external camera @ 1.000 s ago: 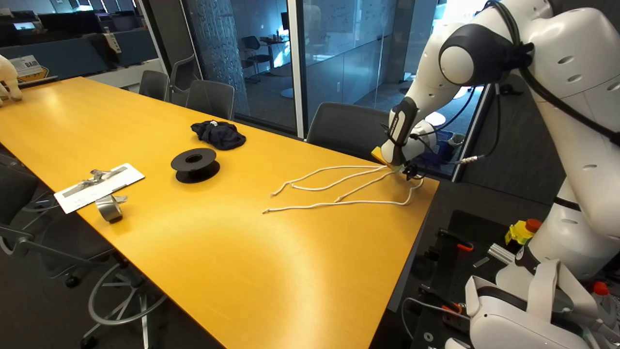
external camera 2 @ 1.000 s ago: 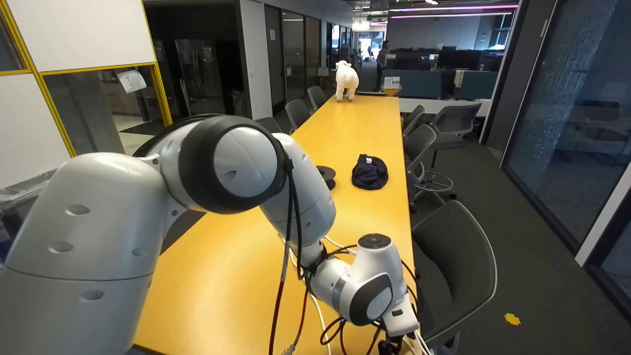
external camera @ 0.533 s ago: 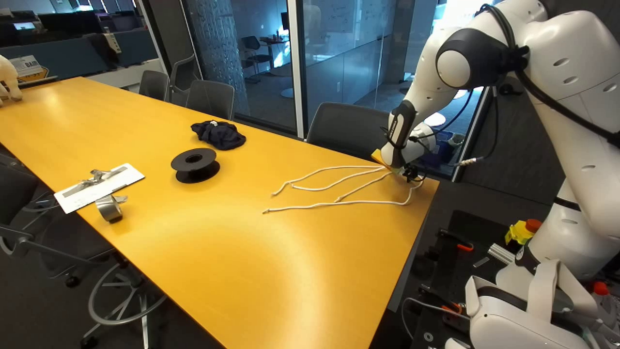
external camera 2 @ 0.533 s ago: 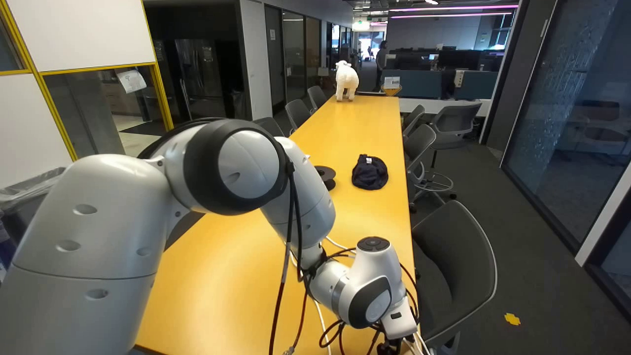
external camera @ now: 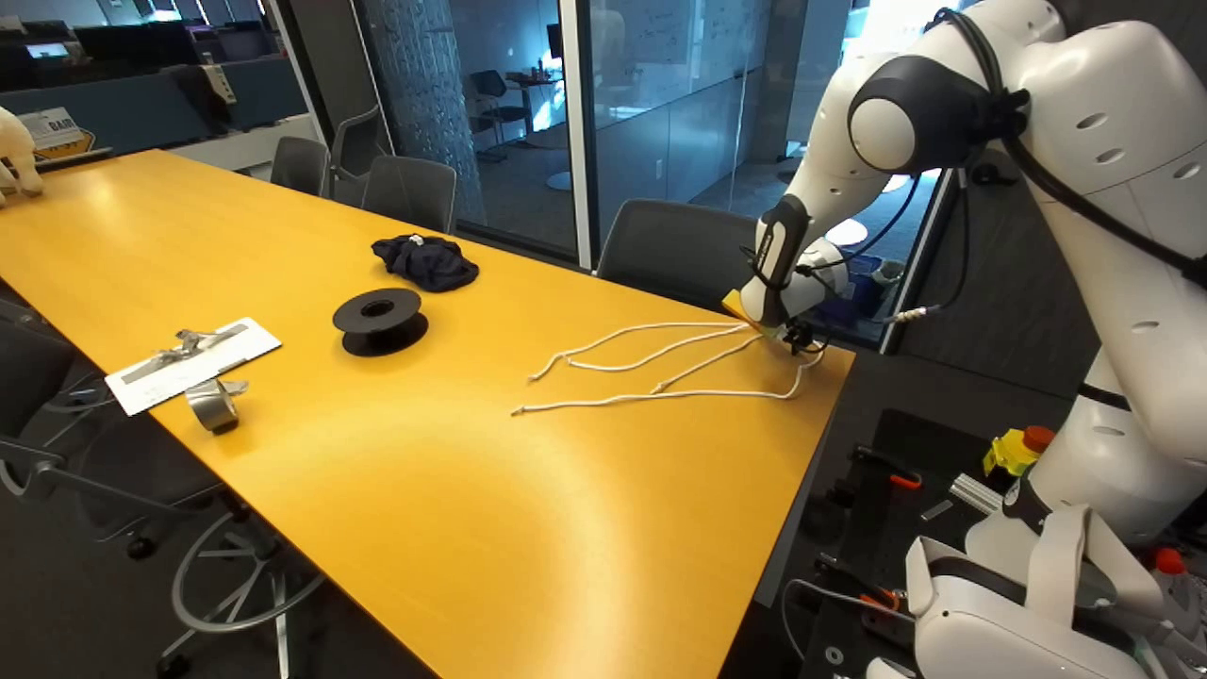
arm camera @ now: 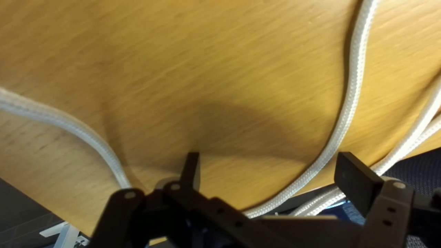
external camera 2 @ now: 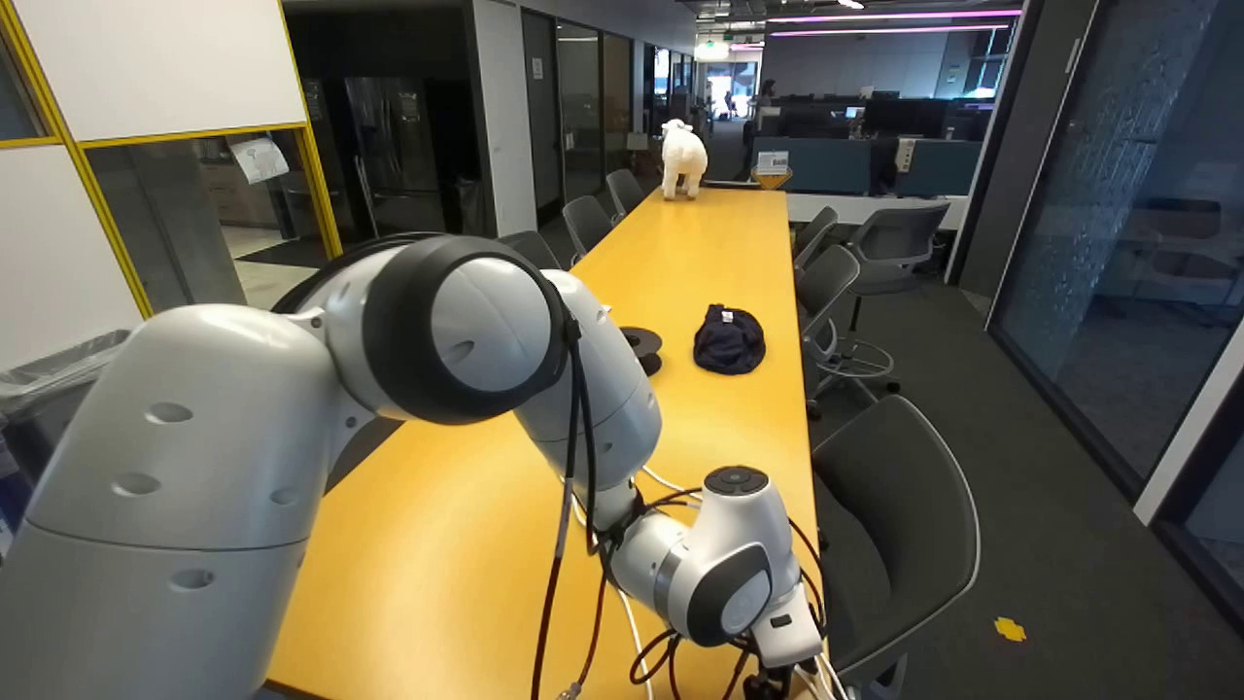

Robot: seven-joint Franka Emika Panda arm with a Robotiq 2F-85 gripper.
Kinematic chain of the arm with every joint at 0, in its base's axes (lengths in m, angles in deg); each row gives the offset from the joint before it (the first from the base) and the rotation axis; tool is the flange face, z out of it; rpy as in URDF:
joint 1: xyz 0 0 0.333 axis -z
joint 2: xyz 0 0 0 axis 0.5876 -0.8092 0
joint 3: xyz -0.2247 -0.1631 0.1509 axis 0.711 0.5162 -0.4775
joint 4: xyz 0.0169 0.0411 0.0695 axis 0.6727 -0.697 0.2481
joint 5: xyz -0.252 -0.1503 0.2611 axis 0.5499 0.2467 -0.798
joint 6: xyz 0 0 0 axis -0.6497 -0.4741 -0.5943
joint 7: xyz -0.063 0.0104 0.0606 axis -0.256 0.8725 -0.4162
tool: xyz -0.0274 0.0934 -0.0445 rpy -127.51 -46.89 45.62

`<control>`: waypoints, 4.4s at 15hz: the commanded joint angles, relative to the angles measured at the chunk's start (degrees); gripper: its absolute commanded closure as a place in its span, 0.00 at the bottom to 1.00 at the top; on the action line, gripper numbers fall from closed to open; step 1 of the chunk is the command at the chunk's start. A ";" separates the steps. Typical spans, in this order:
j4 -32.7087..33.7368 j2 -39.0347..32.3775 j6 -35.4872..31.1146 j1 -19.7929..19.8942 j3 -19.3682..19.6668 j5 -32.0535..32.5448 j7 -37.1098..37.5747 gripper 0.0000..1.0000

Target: Untangle the two ropes on the table.

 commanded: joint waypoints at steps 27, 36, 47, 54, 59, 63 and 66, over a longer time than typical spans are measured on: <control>-2.90 10.11 19.39 14.53 -15.37 -6.86 -14.53 0.00; -5.69 12.68 15.93 9.78 -13.74 -3.17 -13.34 0.00; 1.69 10.03 12.65 4.81 -6.30 4.05 -7.61 0.00; 7.28 5.81 15.07 5.89 -5.04 4.00 -5.24 0.00; 11.54 1.79 17.13 6.72 -5.55 3.43 -4.28 0.00; 14.76 -0.59 19.01 7.38 -5.70 3.31 -3.79 0.00; 16.33 -1.72 19.92 8.06 -5.84 3.23 -3.76 0.00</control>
